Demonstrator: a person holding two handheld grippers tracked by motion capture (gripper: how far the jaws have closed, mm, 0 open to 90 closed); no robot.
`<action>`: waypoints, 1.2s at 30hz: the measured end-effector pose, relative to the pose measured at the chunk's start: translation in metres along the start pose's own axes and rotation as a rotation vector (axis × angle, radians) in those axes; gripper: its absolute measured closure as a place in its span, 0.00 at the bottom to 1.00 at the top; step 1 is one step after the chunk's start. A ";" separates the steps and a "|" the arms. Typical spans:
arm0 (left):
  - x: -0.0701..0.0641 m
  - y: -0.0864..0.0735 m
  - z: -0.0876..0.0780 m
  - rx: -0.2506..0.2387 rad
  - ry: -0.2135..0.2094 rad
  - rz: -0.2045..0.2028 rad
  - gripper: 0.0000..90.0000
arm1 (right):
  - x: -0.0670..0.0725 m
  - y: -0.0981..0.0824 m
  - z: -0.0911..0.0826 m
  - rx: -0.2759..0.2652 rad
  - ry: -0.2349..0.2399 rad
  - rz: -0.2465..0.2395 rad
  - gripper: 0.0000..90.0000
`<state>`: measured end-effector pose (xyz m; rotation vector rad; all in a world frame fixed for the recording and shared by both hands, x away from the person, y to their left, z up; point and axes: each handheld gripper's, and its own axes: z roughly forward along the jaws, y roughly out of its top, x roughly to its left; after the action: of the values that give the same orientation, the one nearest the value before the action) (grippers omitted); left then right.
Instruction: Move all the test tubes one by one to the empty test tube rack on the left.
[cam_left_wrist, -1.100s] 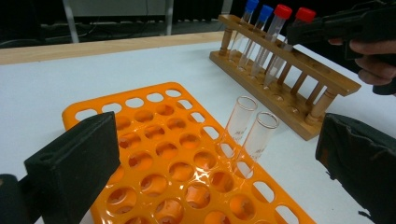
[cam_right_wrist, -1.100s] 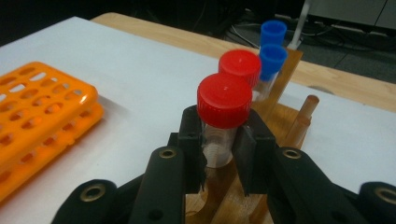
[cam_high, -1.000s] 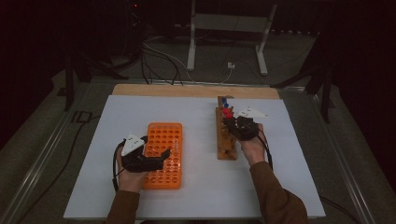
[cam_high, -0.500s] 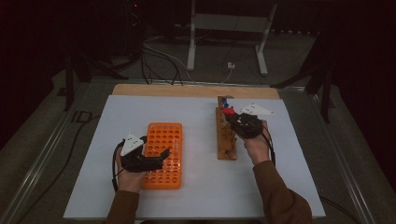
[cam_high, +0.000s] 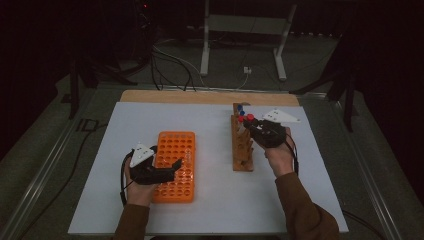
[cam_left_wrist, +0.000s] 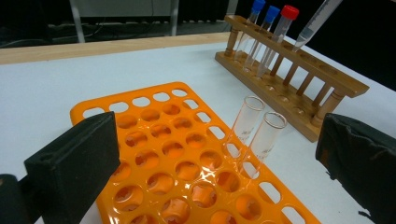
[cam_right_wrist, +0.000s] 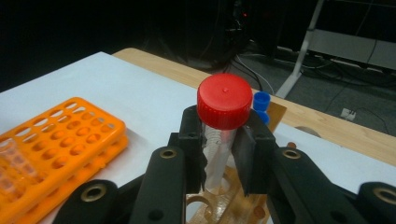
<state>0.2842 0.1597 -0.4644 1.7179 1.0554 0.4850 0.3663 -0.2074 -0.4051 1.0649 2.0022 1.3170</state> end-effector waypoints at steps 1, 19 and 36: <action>0.000 0.000 0.000 0.000 0.000 0.000 0.01 | 0.001 0.000 -0.001 -0.003 0.002 -0.002 0.83; -0.009 0.005 0.006 -0.004 -0.010 0.029 0.01 | 0.018 -0.001 -0.005 0.005 0.092 -0.018 0.83; -0.037 0.016 0.021 -0.034 -0.021 0.098 0.01 | 0.051 -0.006 0.001 0.061 0.206 -0.072 0.83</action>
<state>0.2866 0.1162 -0.4520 1.7469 0.9460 0.5425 0.3361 -0.1659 -0.4110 0.9057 2.2230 1.3836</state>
